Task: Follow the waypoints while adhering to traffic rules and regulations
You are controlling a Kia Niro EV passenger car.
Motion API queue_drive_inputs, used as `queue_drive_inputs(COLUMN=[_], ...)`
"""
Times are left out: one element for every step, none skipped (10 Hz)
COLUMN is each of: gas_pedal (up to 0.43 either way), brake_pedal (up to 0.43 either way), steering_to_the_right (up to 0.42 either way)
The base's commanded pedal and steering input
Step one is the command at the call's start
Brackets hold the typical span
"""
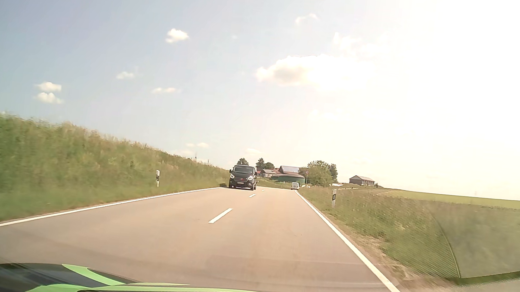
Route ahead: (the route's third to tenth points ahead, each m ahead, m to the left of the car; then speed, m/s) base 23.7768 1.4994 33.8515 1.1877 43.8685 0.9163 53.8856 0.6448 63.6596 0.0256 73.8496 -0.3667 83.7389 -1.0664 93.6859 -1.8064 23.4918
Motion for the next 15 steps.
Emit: queue_drive_inputs(gas_pedal=[0.260,0.260,0.268,0.287,0.287,0.299,0.299,0.299,0.287,0.268,0.220,0.197,0.177,0.177,0.177], brake_pedal=[0.000,0.000,0.000,0.000,0.000,0.000,0.000,0.000,0.000,0.000,0.000,0.000,0.000,0.000,0.000], steering_to_the_right=[-0.001,-0.002,-0.002,-0.002,-0.002,-0.002,0.000,0.002,0.002,0.002,0.002,0.004,0.005,0.006,0.005])
